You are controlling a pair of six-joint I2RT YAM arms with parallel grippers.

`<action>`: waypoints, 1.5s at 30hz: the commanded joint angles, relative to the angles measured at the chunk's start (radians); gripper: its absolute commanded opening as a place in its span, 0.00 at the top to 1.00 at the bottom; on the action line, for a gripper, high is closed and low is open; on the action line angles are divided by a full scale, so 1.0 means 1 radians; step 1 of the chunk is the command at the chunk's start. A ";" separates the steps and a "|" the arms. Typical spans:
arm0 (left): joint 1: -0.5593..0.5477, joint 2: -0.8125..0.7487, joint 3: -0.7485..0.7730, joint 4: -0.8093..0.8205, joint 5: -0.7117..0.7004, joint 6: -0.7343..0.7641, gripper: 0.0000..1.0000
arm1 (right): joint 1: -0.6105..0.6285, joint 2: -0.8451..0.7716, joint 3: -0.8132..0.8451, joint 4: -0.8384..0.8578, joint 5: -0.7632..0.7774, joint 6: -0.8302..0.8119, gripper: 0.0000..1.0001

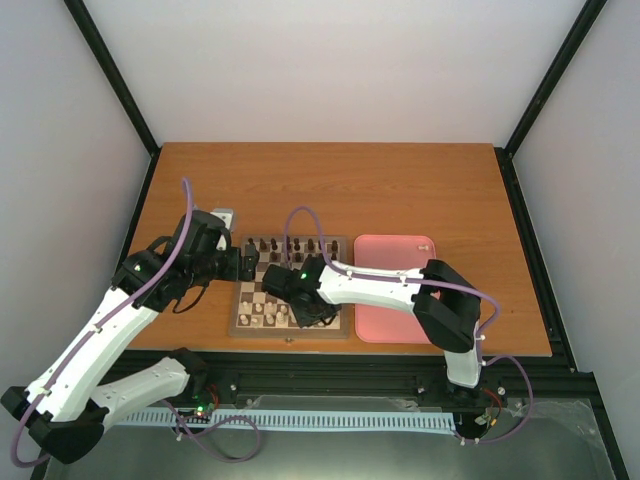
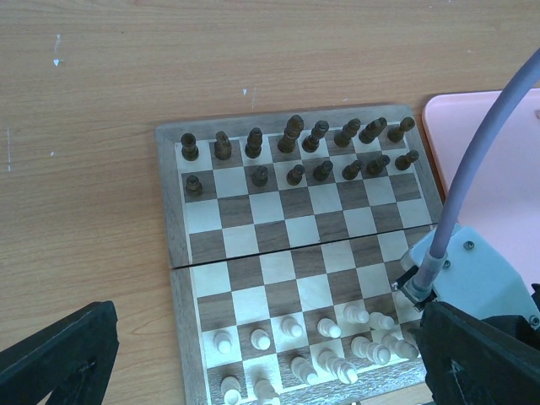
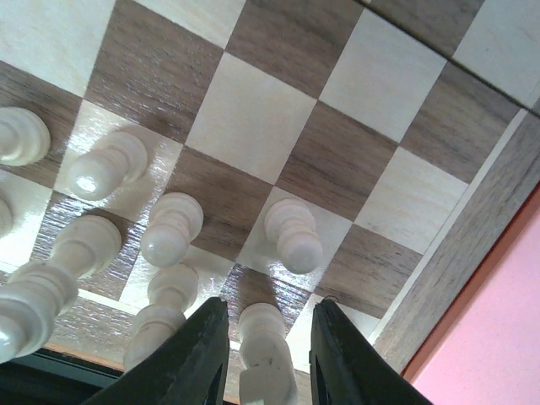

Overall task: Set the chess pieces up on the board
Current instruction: Place the chess piece on the chessboard, then adjust the chess piece on the chessboard.

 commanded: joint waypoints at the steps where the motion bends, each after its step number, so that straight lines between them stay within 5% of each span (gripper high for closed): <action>1: 0.008 0.001 0.019 0.005 -0.005 -0.003 0.00 | -0.004 -0.034 0.045 -0.039 0.056 0.007 0.71; 45: 0.008 -0.008 -0.007 -0.005 -0.019 -0.006 0.00 | -0.087 0.070 0.119 -0.044 -0.030 -0.123 0.67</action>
